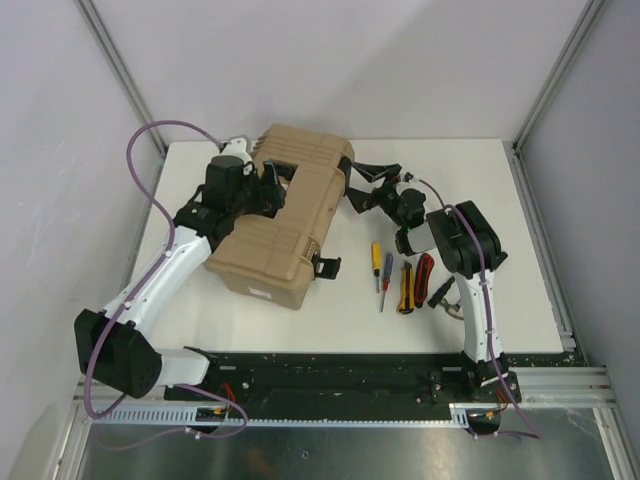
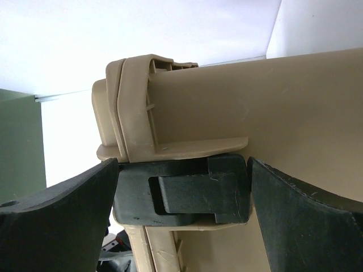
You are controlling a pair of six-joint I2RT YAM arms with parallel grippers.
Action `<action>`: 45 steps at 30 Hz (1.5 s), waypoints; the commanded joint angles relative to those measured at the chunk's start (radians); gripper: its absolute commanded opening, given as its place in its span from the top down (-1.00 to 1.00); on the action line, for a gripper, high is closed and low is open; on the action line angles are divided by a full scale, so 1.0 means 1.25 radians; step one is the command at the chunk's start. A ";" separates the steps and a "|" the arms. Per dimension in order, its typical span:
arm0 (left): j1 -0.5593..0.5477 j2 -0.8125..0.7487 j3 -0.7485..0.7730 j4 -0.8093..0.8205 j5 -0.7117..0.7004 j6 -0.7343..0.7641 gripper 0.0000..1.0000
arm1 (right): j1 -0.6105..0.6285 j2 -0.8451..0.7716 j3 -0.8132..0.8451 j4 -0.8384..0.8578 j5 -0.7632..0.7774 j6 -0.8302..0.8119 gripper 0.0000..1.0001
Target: Pack the tool kit
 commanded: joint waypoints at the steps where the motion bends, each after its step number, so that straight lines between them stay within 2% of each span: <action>1: -0.052 0.051 -0.033 -0.006 0.059 -0.027 -0.83 | 0.038 -0.037 0.044 0.237 -0.030 0.013 -0.97; 7: -0.059 0.056 -0.066 -0.011 0.015 -0.039 -0.62 | 0.028 -0.065 0.044 0.237 -0.052 0.005 -0.85; 13: -0.060 0.059 -0.096 -0.033 -0.018 -0.062 -0.52 | 0.018 -0.088 0.043 0.228 -0.073 -0.004 -0.71; 17: -0.061 0.074 -0.099 -0.052 -0.035 -0.077 -0.46 | 0.009 -0.102 0.039 0.177 -0.100 -0.008 -0.60; 28: -0.069 0.085 -0.091 -0.056 -0.041 -0.088 -0.45 | 0.005 -0.163 0.019 -0.016 -0.154 -0.046 -0.51; 39: -0.081 0.080 -0.096 -0.058 -0.054 -0.095 -0.47 | -0.003 -0.266 -0.006 -0.206 -0.142 -0.088 -0.53; 45: -0.084 0.078 -0.095 -0.060 -0.063 -0.099 -0.46 | -0.015 -0.326 -0.007 -0.267 -0.127 -0.126 -0.54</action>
